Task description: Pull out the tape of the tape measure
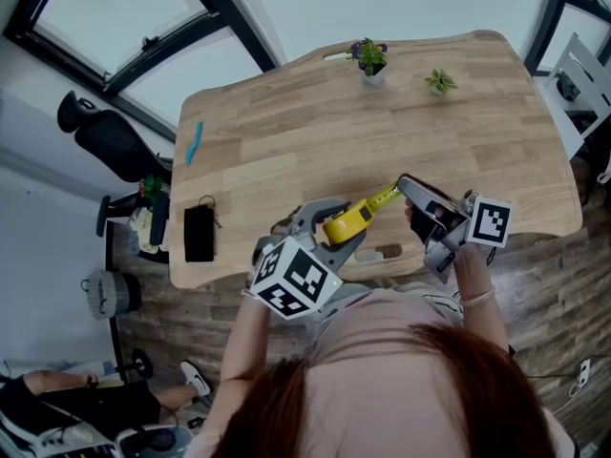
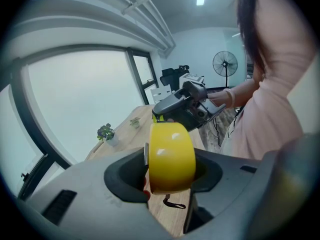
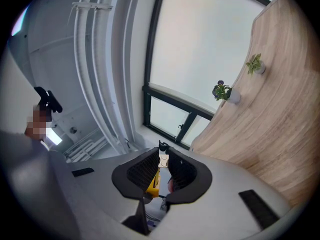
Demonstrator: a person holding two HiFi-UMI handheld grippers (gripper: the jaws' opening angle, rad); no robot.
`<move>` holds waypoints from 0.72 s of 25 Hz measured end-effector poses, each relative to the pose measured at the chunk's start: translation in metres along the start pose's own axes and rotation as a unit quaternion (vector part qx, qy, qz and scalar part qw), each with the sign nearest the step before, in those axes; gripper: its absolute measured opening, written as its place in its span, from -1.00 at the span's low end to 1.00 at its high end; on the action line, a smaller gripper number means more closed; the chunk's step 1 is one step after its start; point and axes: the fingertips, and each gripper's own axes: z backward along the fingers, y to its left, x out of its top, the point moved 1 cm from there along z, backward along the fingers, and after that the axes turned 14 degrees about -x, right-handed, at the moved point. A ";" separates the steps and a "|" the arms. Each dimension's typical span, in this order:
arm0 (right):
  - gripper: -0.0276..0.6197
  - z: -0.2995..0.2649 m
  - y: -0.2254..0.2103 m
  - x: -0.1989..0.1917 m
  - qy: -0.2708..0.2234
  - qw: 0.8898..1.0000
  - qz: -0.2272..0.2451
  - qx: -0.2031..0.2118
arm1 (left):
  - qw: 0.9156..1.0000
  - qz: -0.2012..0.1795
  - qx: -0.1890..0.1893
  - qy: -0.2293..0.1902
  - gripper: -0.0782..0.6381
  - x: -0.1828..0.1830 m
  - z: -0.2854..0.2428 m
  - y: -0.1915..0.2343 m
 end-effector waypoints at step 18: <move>-0.92 -0.026 0.004 -0.035 0.043 0.999 0.016 -0.016 | 0.998 0.011 -0.026 -0.048 -0.30 0.006 0.008 -0.028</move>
